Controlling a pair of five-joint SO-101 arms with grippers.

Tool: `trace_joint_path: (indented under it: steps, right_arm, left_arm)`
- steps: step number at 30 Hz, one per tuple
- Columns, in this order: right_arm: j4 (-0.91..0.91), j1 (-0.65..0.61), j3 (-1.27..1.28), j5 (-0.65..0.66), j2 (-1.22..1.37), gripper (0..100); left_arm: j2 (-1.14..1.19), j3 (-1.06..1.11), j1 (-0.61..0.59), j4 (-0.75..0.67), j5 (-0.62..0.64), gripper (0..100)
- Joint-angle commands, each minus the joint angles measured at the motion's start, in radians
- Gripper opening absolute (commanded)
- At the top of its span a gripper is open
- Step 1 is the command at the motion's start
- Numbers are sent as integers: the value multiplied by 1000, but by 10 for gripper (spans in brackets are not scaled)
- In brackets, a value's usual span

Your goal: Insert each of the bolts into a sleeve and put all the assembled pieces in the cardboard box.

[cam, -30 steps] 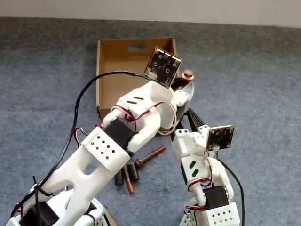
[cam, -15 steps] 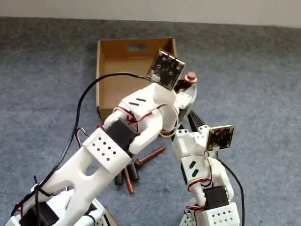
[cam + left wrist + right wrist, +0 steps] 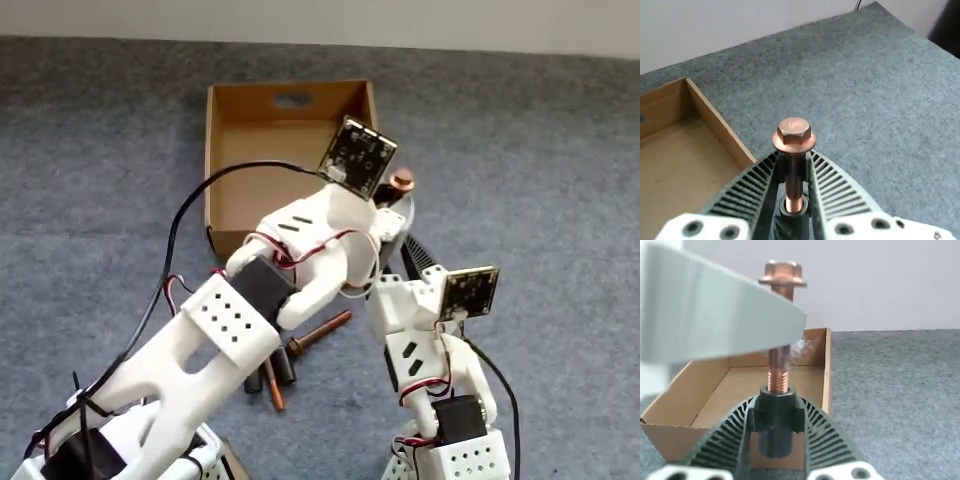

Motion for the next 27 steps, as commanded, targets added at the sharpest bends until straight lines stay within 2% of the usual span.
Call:
trace_joint_path:
  steps: [1,5,9,13,18,27]
  right_arm:
    - [-24,8,48,11,-8,7]
    - [-24,8,48,11,-8,7]
    - [-24,8,48,11,-8,7]
    - [-24,8,48,11,-8,7]
    - [-24,8,47,11,-8,7]
    - [-24,8,50,11,-8,7]
  left_arm:
    - [-47,-15,18,3,9,8]
    - [-51,-15,18,9,9,10]
    - [-45,-53,18,137,9,13]
    - [-45,-114,-8,264,11,101]
    - [-53,-119,-54,279,115,153]
    - [-177,-125,-111,290,123,155]
